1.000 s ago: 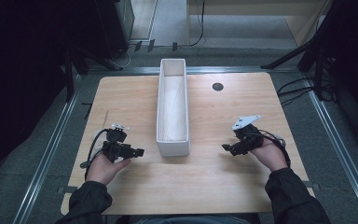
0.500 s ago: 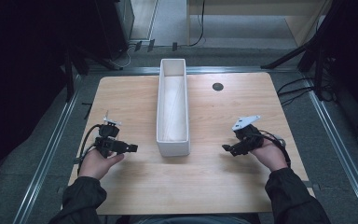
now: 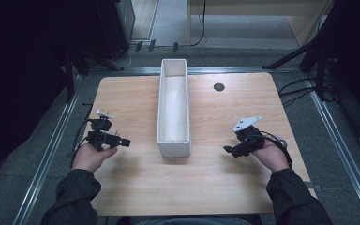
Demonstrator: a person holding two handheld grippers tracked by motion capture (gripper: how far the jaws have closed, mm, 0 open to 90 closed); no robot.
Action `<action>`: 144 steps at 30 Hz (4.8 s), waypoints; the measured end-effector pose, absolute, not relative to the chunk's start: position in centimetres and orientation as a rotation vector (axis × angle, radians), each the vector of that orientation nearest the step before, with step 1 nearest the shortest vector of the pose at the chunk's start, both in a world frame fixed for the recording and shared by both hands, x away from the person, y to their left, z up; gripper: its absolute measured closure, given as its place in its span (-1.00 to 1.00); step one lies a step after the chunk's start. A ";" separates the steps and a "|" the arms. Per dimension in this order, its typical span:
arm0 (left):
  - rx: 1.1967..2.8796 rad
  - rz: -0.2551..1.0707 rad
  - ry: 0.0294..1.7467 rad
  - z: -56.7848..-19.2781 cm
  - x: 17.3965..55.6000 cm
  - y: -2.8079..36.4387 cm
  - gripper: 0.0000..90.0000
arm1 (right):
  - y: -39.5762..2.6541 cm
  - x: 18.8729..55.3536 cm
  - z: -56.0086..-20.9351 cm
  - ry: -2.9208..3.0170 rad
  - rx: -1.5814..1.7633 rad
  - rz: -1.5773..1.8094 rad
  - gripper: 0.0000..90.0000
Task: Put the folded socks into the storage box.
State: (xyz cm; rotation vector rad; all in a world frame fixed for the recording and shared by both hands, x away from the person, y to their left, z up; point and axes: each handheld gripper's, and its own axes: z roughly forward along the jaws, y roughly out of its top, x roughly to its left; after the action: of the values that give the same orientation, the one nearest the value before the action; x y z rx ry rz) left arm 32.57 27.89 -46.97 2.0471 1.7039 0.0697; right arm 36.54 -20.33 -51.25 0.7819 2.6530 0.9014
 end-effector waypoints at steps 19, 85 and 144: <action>2.028 0.099 1.915 -47.3 34.8 31.8 -0.55 | -20.1 36.4 -51.5 2.671 0.751 0.865 -0.59; 2.004 0.049 2.086 -50.9 36.2 32.7 0.45 | -19.3 36.1 -52.0 2.710 0.652 0.744 -0.59; 2.006 -0.085 1.917 -42.1 42.2 22.2 0.50 | -19.0 36.2 -51.9 2.717 0.666 0.779 -0.59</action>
State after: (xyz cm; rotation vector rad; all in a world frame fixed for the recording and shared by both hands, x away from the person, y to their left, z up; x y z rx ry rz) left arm 42.20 22.16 -42.05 2.0063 1.9173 -0.0852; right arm 36.23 -19.02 -51.94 0.6657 2.7170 0.7789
